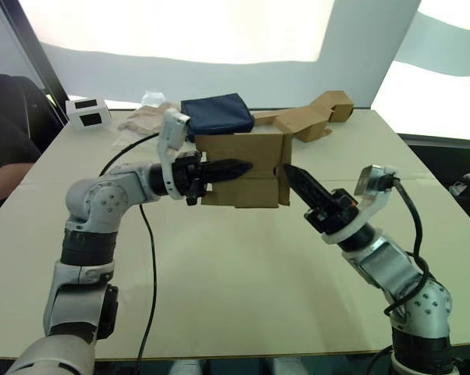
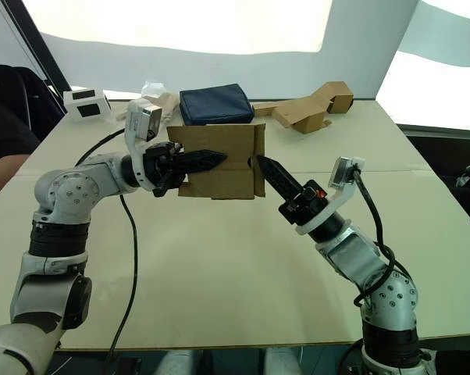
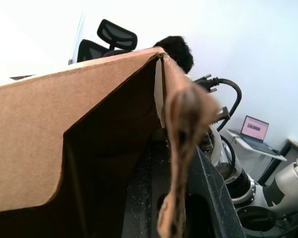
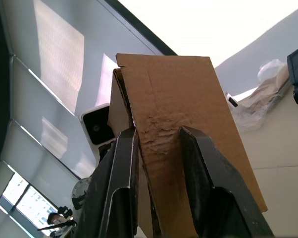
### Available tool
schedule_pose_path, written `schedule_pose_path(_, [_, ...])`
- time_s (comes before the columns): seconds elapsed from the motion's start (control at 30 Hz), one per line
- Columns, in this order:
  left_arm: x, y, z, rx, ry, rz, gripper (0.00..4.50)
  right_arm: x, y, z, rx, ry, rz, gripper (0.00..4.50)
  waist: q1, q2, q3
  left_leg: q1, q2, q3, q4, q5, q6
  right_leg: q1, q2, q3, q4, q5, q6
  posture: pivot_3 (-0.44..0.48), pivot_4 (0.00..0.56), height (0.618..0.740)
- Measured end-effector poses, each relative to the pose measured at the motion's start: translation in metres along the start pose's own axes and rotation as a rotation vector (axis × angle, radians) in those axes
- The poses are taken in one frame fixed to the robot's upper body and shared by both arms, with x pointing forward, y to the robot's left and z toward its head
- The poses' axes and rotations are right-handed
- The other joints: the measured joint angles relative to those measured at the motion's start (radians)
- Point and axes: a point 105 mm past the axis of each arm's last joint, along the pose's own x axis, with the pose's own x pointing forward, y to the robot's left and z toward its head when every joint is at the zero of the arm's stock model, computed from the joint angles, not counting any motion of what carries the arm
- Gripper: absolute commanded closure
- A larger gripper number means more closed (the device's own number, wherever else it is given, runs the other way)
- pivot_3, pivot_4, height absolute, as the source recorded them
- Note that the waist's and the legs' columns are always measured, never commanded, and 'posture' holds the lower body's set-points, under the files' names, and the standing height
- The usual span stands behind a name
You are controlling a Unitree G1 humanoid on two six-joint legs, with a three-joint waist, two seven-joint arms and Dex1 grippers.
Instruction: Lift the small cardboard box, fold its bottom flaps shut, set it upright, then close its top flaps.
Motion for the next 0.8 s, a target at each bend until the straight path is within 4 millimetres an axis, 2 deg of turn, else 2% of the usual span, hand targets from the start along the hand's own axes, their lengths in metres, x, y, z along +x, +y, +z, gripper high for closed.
schedule_pose_path(0.53, [0.0, -0.0001, -0.0001, 0.0, 0.0, -0.001, 4.5, -0.0015, 0.0006, 0.0005, -0.013, 0.011, 0.006, 3.22, 0.0, 0.0, 0.0, 0.0, 0.0, 0.0, 0.0, 0.0, 0.0, 0.0, 0.0, 0.0, 0.0, 0.0, 0.0, 0.0, 0.15, 0.74])
schedule_pose_path(0.57, [0.0, -0.0001, -0.0001, 0.0, 0.0, -0.001, 4.5, -0.0015, 0.0005, 0.0005, -0.015, 0.012, 0.006, 2.72, 0.0, 0.0, 0.0, 0.0, 0.0, 0.0, 0.0, 0.0, 0.0, 0.0, 0.0, 0.0, 0.0, 0.0, 0.0, 0.0, 0.15, 0.74])
schedule_pose_path(0.67, [0.0001, 0.0003, -0.0001, -0.001, 0.0, 0.003, 4.5, -0.0014, 0.0003, -0.0001, -0.021, 0.015, 0.006, 1.76, 0.0, 0.0, 0.0, 0.0, 0.0, 0.0, 0.0, 0.0, 0.0, 0.0, 0.0, 0.0, 0.0, 0.0, 0.0, 0.0, 0.15, 0.74])
schedule_pose_path(0.8, [0.0002, 0.0005, -0.0002, -0.001, 0.0, 0.005, 4.5, -0.0014, -0.0008, -0.0009, -0.034, 0.02, 0.0, 1.76, 0.0, 0.0, 0.0, 0.0, 0.0, 0.0, 0.0, 0.0, 0.0, 0.0, 0.0, 0.0, 0.0, 0.0, 0.0, 0.0, 0.15, 0.74])
